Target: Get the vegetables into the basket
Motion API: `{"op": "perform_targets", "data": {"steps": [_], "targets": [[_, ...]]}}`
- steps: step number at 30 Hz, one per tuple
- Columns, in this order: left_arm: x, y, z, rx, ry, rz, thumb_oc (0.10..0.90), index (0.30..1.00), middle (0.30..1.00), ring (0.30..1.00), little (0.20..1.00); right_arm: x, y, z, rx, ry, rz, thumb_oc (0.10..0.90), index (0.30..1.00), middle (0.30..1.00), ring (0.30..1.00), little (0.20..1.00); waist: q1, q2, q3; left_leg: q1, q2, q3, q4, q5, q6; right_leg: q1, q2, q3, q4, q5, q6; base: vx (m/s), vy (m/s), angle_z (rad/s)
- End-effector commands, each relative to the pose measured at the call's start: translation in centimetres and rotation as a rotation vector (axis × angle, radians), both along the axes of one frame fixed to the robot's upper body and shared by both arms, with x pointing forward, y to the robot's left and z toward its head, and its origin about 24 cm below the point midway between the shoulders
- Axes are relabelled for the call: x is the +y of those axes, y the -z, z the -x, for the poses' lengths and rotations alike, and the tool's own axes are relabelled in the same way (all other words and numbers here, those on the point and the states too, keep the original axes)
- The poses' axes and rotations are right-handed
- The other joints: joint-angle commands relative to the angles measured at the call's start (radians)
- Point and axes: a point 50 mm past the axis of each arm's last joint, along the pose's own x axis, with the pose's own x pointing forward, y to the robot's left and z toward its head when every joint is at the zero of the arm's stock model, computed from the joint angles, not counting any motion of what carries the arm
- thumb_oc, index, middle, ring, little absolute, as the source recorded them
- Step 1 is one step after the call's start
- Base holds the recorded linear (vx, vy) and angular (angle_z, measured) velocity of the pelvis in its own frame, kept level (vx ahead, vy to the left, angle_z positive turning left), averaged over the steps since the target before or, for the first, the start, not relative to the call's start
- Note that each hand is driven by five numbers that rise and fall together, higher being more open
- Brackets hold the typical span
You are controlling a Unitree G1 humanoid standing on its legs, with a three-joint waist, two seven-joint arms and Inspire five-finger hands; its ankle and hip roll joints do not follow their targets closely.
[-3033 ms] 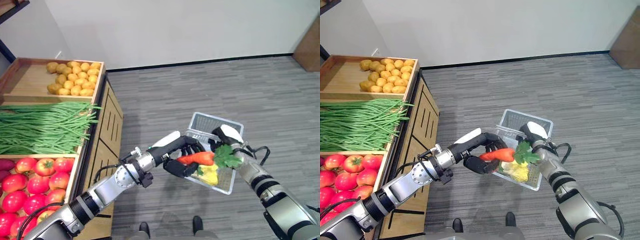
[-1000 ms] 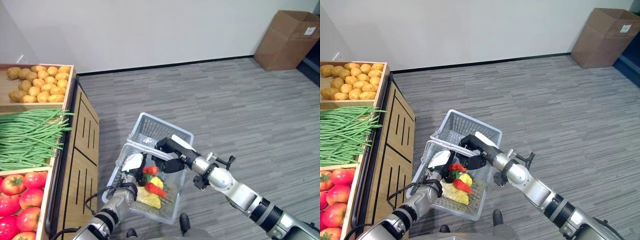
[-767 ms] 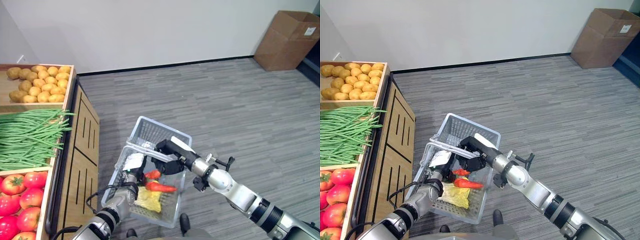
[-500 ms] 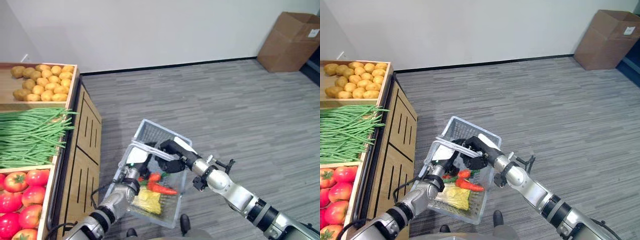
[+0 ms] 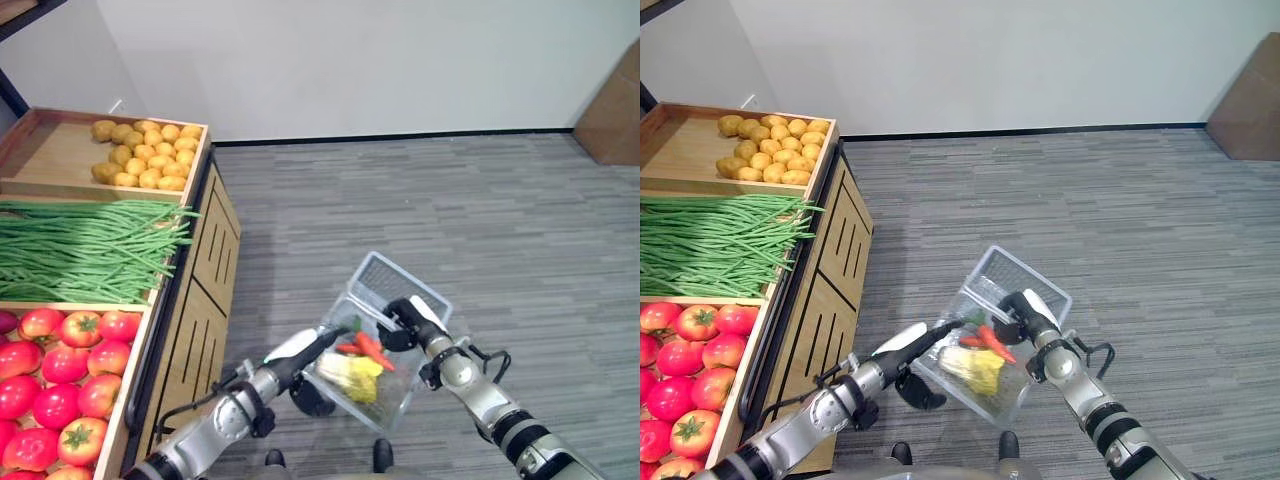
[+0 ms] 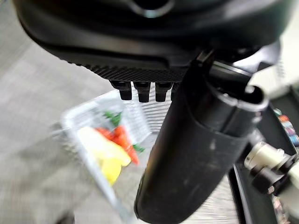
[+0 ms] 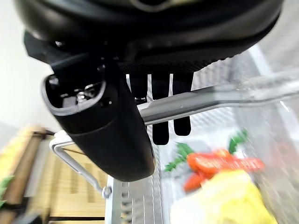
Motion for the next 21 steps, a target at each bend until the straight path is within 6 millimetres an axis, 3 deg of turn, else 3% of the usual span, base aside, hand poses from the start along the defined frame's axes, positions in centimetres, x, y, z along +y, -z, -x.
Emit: {"op": "perform_targets", "data": {"steps": [1,5,7,13,17,21], "targets": [[0.1,-2.2,-2.1,-0.039,-0.084,0.202,0.900,1.000,1.000,1.000,1.000,0.1,-4.7,-4.5,-0.290,0.048,-0.035,0.400,0.300,0.300,0.300,0.300,0.006,-0.027,-0.058,-0.028,-0.022,-0.040,0.003,-0.026,0.011,0.021,-0.043,-0.075,0.004,0.002,0.058,0.00,-0.001,0.07],[2.0,0.0,-1.4,0.016,-0.178,0.123,0.900,1.000,1.000,1.000,1.000,-1.8,-3.0,-3.6,-0.217,0.122,0.031,0.400,0.300,0.300,0.300,0.300,0.009,-0.026,-0.053,-0.034,-0.022,-0.045,0.003,-0.023,0.011,0.019,-0.044,-0.077,0.003,0.003,0.058,-0.01,-0.007,0.08],[4.2,3.0,-0.2,0.093,-0.334,0.027,0.900,1.000,1.000,1.000,1.000,-4.2,-1.7,-2.5,-0.145,0.188,0.115,0.400,0.300,0.300,0.300,0.300,0.019,-0.026,-0.045,-0.042,-0.022,-0.050,0.003,-0.018,0.010,0.014,-0.044,-0.081,0.003,0.005,0.057,0.00,0.000,0.00],[6.7,8.1,2.7,0.258,-0.582,-0.151,0.900,1.000,1.000,1.000,1.000,-8.1,-0.1,-0.3,-0.019,0.302,0.242,0.400,0.300,0.300,0.300,0.300,0.030,-0.022,-0.026,-0.066,-0.021,-0.059,0.003,-0.004,0.008,-0.001,-0.044,-0.089,0.003,0.010,0.054,-0.02,-0.015,0.03],[7.9,10.4,5.0,0.382,-0.727,-0.242,0.900,1.000,1.000,1.000,1.000,-9.3,0.5,0.8,0.035,0.340,0.282,0.400,0.300,0.300,0.300,0.300,0.031,-0.019,-0.011,-0.083,-0.019,-0.059,0.003,0.005,0.005,-0.019,-0.041,-0.090,0.003,0.016,0.052,-0.03,-0.020,0.08],[8.5,11.1,6.0,0.419,-0.773,-0.307,0.900,1.000,1.000,1.000,1.000,-9.9,0.9,1.4,0.069,0.364,0.296,0.400,0.300,0.300,0.300,0.300,0.032,-0.017,0.004,-0.098,-0.016,-0.059,0.003,0.011,0.002,-0.036,-0.039,-0.087,0.003,0.021,0.050,-0.02,-0.012,0.00]]}}
